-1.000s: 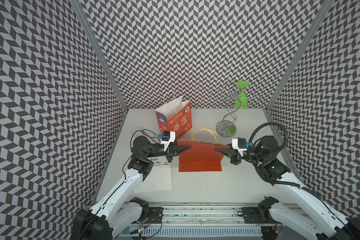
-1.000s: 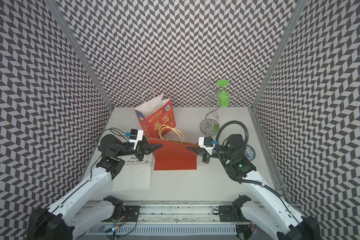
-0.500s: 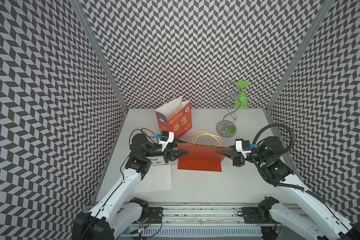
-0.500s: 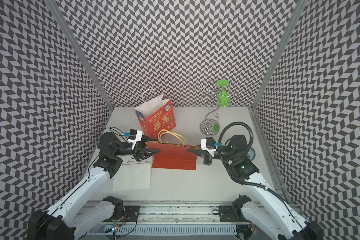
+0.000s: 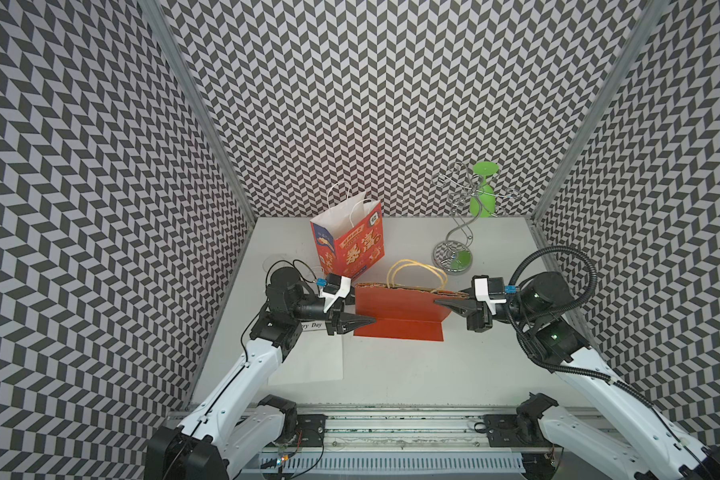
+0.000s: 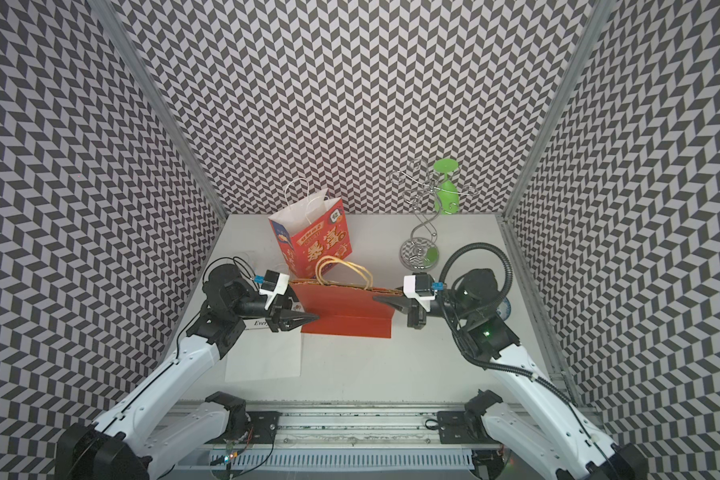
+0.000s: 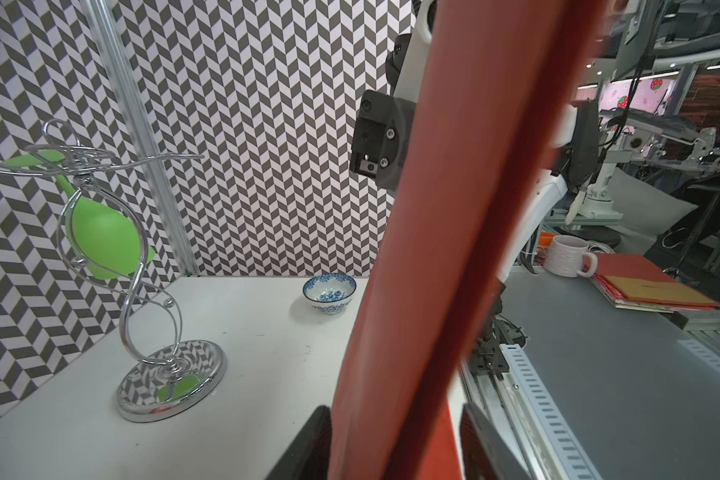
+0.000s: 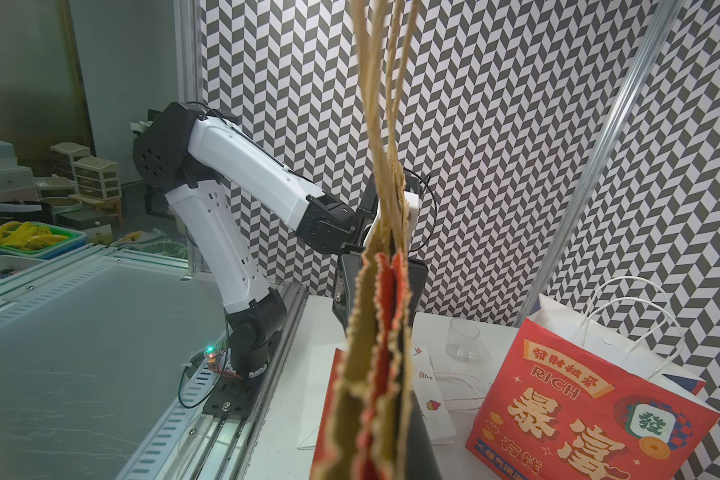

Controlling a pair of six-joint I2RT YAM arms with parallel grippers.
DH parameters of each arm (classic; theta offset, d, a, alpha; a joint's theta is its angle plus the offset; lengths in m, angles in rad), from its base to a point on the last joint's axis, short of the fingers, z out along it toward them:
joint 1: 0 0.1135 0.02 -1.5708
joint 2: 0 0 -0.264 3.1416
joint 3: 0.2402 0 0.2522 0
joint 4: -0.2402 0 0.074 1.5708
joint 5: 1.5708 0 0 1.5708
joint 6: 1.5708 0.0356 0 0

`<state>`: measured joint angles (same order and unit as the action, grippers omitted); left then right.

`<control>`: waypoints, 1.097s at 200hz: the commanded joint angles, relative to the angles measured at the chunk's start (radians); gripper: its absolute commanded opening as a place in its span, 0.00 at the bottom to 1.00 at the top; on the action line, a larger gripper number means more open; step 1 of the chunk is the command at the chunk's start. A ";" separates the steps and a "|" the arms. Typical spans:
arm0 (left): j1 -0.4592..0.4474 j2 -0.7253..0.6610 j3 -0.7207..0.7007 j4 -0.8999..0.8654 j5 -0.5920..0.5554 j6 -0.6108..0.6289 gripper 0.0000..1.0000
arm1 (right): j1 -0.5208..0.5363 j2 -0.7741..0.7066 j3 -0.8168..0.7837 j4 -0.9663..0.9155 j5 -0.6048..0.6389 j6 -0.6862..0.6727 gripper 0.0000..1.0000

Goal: Put away the paper bag
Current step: Press the paper bag.

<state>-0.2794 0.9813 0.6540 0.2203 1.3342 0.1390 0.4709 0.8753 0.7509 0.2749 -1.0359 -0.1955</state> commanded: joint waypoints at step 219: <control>-0.021 -0.005 0.059 0.261 -0.025 -0.291 0.00 | 0.010 -0.277 0.056 -0.605 0.318 -0.461 0.87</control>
<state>-0.3050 0.9817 0.6849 0.3508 1.3193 -0.0483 0.4778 0.6792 0.7818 -0.0811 -0.8764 -0.4389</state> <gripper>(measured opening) 0.049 0.860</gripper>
